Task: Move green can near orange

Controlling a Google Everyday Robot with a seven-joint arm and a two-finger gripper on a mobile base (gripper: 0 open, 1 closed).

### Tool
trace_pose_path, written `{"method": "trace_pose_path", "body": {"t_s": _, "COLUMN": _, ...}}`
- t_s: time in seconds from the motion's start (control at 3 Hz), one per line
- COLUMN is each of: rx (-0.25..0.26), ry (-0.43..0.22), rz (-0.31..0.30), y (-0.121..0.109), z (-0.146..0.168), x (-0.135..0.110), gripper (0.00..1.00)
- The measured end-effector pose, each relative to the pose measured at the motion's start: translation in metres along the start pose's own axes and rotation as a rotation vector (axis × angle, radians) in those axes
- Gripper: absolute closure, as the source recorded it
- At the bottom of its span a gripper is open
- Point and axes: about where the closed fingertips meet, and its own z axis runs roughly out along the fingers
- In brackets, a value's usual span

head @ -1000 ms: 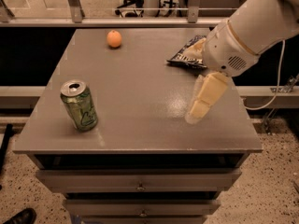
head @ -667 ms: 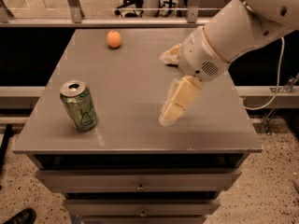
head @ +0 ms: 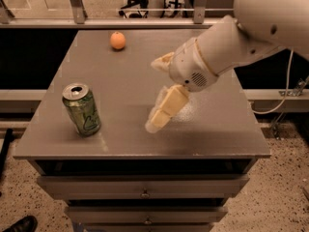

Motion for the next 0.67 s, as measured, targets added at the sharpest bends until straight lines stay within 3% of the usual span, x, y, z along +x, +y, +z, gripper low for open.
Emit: {"method": "trace_pose_path", "body": {"t_s": 0.67, "rx": -0.065, "ry": -0.227, "rz": 0.017, "y": 0.0, "z": 0.073, "x": -0.05, "gripper": 0.0}}
